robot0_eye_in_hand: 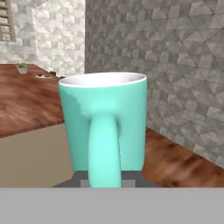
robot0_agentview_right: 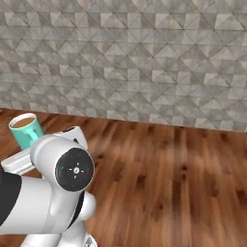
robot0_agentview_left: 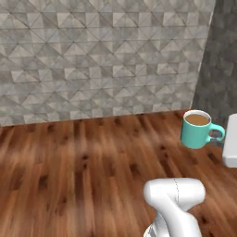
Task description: Pick up the brewed coffee from the coffee machine and place it next to the breakfast plate on the dining counter.
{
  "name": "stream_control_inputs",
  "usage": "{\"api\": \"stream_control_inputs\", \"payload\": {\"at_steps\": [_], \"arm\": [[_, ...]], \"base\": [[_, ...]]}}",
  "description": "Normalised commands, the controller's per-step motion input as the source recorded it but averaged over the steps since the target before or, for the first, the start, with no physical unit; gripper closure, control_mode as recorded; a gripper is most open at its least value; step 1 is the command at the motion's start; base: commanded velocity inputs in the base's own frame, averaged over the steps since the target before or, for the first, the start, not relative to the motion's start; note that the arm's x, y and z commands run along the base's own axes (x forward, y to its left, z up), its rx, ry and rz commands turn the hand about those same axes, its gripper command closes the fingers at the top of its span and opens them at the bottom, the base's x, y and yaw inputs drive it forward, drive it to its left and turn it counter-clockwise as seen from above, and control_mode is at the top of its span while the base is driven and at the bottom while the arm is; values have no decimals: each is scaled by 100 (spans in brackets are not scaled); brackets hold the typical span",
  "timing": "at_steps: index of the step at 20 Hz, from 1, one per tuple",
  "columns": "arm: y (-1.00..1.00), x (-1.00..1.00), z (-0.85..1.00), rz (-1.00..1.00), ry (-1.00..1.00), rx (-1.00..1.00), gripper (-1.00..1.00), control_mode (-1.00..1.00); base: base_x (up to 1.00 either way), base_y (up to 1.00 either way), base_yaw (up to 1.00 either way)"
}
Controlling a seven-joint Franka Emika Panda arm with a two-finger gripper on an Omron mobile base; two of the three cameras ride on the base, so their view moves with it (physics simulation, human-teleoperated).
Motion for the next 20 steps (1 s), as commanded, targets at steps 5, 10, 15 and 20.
{"api": "stream_control_inputs", "payload": {"at_steps": [5,10,15,20], "arm": [[0,0,0,0,0,0,100,100],[0,0,0,0,0,0,100,100],[0,0,0,0,0,0,100,100],[0,0,0,0,0,0,100,100]], "base": [[100,-16,49],[100,-32,44],[100,-52,36],[100,-40,38]]}}
